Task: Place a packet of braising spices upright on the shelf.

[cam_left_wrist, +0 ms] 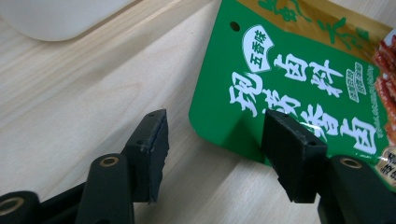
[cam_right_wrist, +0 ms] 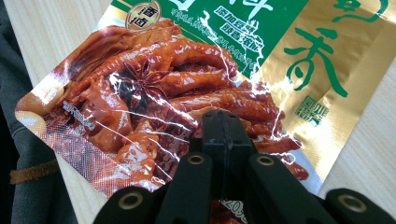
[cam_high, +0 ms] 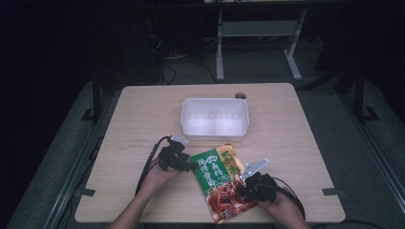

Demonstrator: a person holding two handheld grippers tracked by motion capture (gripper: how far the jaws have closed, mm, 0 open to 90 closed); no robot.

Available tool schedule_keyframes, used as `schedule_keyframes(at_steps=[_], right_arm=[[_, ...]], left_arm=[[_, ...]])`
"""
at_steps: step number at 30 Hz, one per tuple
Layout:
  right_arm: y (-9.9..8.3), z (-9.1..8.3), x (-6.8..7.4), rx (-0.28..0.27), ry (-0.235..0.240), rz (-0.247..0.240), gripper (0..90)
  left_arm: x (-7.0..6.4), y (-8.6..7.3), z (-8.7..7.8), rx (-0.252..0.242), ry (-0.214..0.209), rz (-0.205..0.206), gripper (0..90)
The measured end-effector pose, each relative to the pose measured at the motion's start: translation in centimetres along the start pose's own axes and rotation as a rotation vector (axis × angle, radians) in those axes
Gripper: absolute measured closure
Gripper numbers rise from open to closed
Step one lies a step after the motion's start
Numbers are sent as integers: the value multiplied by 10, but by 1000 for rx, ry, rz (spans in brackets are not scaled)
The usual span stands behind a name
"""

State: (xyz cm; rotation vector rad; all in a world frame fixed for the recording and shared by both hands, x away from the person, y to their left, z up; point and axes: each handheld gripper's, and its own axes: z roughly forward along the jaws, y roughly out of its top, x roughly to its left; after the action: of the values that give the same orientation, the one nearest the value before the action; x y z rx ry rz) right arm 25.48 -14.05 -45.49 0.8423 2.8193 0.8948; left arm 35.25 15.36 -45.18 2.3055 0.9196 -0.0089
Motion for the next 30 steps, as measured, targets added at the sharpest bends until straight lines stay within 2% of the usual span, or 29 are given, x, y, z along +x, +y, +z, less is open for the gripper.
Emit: schedule_keyframes(at_steps=[1,2,4,6,10,11,12,13,16,19,30], right_arm=[[0,0,0,-1,0,1,896],[0,0,0,-1,0,1,896],[-1,0,0,-4,1,2,896],[-1,0,0,-7,3,5,896],[-1,0,-1,-9,4,4,896],[-1,0,-1,-9,4,4,896],[-1,0,-1,-10,4,3,896],[-1,0,-1,-9,4,2,896],[-1,0,-1,-10,6,4,896],[-1,0,-1,-9,7,6,896],[-2,0,-2,-16,12,5,893]], left_arm=[[0,0,0,0,0,0,428],[0,2,2,2,-24,-2,445],[-3,4,4,9,-34,13,482],[-6,5,4,14,-21,39,495],[-6,6,3,1,-27,40,589],[-5,6,2,-1,-43,34,589],[-3,5,2,2,-82,29,627],[-4,5,1,0,-98,35,646],[-8,6,0,-8,-101,62,677],[-10,7,1,5,-91,73,680],[-9,9,7,42,-94,74,750]])
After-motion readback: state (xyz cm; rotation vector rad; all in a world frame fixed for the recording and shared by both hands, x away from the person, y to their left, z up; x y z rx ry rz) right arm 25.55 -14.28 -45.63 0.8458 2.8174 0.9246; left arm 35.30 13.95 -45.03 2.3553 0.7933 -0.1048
